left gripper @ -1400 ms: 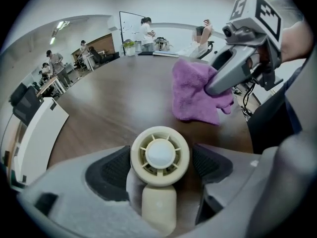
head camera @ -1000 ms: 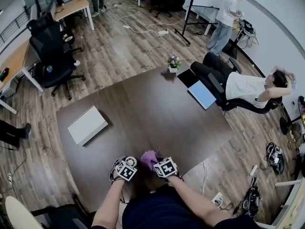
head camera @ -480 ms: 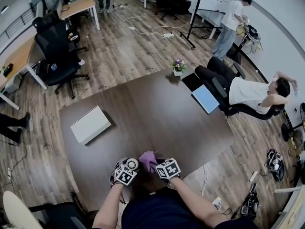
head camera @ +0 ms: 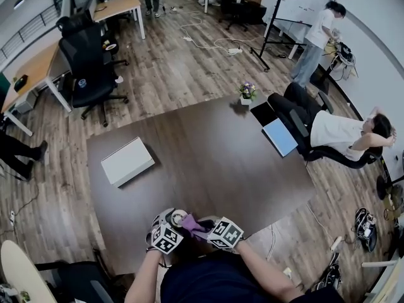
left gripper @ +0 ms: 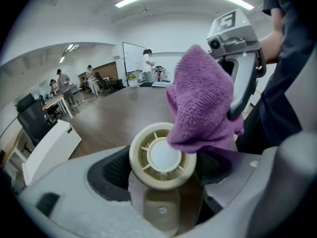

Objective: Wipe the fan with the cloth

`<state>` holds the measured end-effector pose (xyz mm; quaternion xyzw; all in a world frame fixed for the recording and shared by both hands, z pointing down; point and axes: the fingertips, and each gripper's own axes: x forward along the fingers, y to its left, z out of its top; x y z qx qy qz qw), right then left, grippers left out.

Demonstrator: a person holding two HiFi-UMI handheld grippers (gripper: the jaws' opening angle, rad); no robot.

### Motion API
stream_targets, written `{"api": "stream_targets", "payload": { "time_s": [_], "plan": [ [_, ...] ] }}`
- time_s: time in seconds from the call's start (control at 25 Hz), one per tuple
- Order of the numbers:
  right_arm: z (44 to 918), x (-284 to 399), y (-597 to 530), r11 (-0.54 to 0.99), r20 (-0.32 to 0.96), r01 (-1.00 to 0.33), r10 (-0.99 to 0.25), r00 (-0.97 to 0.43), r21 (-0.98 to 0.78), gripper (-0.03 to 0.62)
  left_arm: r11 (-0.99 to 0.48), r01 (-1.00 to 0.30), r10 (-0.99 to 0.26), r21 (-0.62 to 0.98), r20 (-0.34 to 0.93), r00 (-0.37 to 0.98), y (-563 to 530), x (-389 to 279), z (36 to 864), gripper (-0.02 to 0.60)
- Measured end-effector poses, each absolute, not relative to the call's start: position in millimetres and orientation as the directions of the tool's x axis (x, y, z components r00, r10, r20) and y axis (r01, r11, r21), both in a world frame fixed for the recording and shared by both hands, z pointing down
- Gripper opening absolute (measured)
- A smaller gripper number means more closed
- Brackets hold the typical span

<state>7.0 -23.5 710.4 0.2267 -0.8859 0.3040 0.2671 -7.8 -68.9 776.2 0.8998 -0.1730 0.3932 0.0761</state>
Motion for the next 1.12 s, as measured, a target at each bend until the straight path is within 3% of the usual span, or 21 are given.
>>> {"api": "stream_targets", "payload": {
  "time_s": [0.4, 0.64, 0.84, 1.12],
  "plan": [
    [650, 20, -66, 0.743, 0.566, -0.616, -0.399, -0.722, -0.262, 0.126, -0.986, -0.169, -0.142, -0.016, 0.618, 0.773, -27, 13, 724, 0.373],
    [626, 25, -78, 0.747, 0.534, -0.625, -0.442, -0.721, -0.226, 0.127, -0.993, -0.115, -0.082, 0.030, 0.525, 0.847, -18, 28, 694, 0.373],
    [609, 34, -91, 0.694, 0.455, -0.656, -0.501, -0.736, -0.297, 0.126, -0.981, -0.114, -0.053, 0.158, 0.347, 0.936, -21, 34, 655, 0.374],
    [578, 39, -103, 0.630, 0.295, -0.636, -0.567, -0.769, -0.447, 0.126, -0.931, -0.170, -0.155, 0.322, 0.071, 0.985, -39, 24, 602, 0.374]
  ]
}}
